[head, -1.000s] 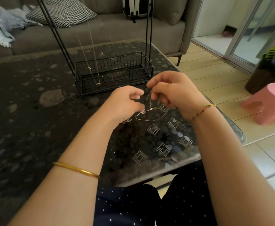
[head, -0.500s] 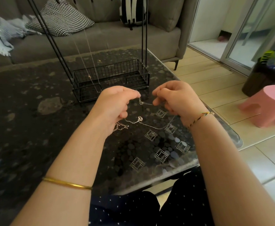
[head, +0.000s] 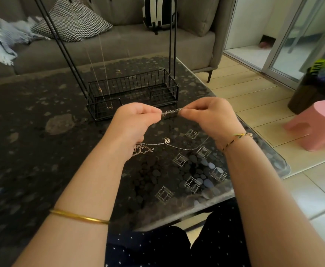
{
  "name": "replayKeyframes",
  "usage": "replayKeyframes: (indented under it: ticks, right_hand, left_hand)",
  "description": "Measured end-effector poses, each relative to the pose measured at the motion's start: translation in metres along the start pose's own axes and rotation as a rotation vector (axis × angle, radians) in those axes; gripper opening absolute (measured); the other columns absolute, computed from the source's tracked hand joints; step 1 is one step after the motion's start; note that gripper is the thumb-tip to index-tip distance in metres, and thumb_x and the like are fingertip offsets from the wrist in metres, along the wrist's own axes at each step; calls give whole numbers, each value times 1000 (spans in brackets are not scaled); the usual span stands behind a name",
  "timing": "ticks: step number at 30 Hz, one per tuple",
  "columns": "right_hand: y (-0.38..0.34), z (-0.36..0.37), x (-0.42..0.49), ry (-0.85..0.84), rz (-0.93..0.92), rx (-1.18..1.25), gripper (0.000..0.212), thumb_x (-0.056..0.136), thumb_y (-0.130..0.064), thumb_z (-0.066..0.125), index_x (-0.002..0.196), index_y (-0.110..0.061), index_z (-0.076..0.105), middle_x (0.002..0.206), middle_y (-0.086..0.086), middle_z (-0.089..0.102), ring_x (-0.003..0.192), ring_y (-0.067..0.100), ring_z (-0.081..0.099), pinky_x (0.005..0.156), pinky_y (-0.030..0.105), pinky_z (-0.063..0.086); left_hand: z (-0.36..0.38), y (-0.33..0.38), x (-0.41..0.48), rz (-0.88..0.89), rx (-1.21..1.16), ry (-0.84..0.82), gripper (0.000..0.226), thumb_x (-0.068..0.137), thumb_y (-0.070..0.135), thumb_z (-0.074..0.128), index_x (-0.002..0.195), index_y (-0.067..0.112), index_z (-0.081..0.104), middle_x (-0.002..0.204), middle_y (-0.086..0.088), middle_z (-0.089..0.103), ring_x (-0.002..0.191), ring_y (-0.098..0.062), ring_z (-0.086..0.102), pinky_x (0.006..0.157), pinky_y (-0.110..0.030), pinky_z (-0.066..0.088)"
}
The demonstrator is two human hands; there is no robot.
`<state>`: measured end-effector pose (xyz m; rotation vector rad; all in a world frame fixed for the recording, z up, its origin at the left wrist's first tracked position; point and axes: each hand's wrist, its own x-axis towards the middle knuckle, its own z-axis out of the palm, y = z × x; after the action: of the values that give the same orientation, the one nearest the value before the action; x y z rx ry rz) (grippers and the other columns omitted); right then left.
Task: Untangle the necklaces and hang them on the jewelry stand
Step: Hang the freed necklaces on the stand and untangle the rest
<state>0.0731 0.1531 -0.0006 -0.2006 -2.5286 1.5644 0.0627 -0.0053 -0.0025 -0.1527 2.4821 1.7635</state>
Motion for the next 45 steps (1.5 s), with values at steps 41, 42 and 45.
replayKeyframes:
  ticks: [41, 42, 45]
  right_hand:
    - [-10, 8, -2, -200, 85, 124, 12, 79, -8, 62, 75, 0, 69, 69, 13, 60, 56, 18, 54, 52, 20, 51]
    - [-9, 9, -2, -192, 96, 131, 12, 79, -8, 62, 73, 0, 69, 68, 13, 61, 56, 17, 54, 53, 21, 52]
    - [-8, 8, -1, -153, 85, 110, 13, 76, -11, 64, 72, 0, 69, 58, 4, 57, 43, 5, 44, 46, 18, 43]
  left_hand:
    - [11, 13, -2, -265, -548, -159, 17, 81, 19, 71, 97, 16, 69, 54, 10, 48, 47, -4, 38, 62, -22, 43]
    - [11, 13, -2, -266, -553, -156, 12, 81, 20, 71, 93, 17, 68, 62, 8, 50, 52, -4, 43, 64, -22, 46]
    - [11, 12, -1, -275, -607, -158, 2, 86, 17, 66, 85, 16, 65, 76, 3, 58, 67, -8, 54, 68, -24, 50]
